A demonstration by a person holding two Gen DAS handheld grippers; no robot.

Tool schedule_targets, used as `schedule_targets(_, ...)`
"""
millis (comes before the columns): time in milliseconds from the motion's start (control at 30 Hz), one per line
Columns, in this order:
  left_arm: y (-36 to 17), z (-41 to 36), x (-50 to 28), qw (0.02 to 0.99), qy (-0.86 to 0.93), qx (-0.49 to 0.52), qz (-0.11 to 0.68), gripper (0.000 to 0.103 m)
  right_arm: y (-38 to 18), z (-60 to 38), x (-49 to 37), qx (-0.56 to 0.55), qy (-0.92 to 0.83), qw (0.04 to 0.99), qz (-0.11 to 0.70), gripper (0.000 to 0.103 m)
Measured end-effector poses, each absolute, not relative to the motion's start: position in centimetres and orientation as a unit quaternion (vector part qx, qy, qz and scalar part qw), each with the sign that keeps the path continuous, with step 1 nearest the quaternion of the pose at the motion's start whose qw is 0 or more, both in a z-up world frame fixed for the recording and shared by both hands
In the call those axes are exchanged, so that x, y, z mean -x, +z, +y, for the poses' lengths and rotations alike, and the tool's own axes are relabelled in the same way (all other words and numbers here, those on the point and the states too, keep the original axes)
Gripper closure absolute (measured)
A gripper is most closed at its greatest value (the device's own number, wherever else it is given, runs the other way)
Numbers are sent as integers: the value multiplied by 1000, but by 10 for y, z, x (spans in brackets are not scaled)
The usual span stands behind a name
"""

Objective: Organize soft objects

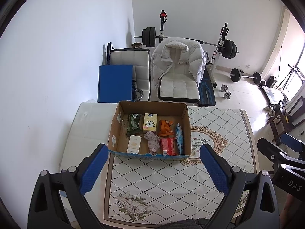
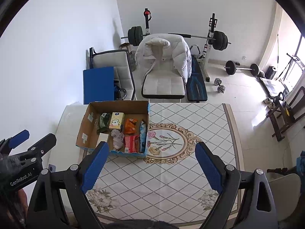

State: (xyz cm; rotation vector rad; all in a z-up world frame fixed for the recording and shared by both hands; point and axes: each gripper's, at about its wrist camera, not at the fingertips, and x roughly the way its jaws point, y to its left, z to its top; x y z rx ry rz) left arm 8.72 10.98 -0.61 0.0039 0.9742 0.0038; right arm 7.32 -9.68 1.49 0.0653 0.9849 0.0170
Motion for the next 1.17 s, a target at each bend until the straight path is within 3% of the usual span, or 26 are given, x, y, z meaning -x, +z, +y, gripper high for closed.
schedule_targets(1167, -3, 107, -84, 884, 7, -6, 467, 4, 19, -108, -62, -28, -17, 884, 466, 9)
